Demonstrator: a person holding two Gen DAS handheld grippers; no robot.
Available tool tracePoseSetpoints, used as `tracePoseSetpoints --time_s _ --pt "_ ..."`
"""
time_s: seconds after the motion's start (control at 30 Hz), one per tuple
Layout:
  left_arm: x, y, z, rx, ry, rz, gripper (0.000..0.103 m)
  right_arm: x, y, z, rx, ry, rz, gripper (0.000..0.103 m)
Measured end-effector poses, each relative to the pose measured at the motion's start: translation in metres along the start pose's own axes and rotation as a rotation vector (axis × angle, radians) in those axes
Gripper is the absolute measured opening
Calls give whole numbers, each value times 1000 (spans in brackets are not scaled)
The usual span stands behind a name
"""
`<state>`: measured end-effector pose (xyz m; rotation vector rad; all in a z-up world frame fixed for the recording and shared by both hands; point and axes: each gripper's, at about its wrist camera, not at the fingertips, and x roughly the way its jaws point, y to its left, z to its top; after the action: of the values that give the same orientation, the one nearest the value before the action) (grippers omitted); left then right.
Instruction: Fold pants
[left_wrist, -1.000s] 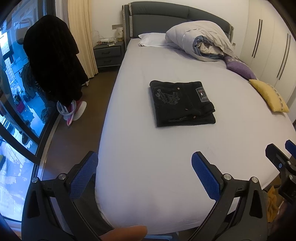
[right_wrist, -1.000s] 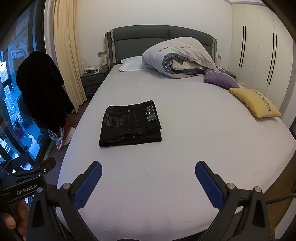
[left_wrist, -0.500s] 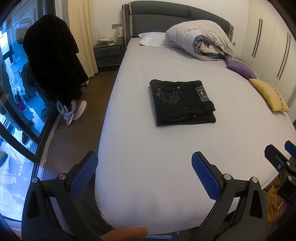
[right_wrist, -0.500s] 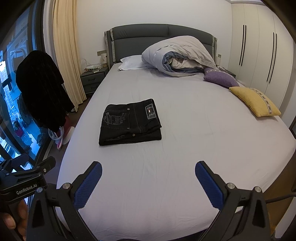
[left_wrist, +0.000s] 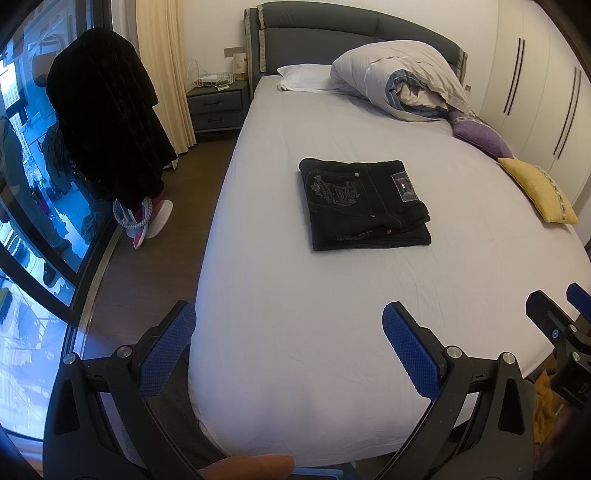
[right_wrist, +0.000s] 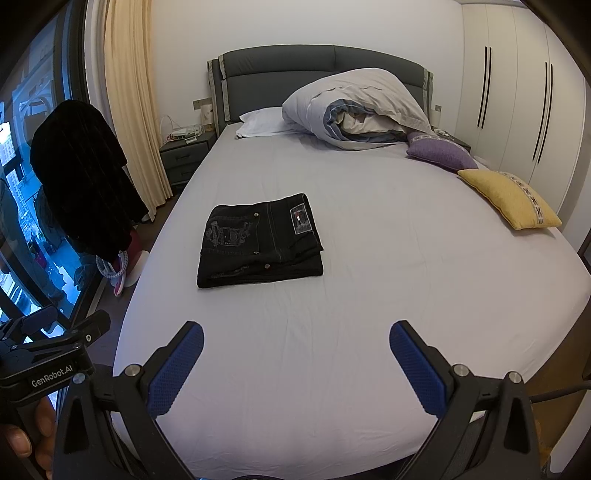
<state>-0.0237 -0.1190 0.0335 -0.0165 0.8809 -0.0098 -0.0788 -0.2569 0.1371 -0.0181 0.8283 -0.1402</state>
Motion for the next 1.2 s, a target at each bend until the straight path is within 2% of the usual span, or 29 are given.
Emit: tracePoseSetpoints --time_s 1.2 --pt "1 -4 -6 -8 1 -3 103 -2 -1 -4 -1 6 0 103"
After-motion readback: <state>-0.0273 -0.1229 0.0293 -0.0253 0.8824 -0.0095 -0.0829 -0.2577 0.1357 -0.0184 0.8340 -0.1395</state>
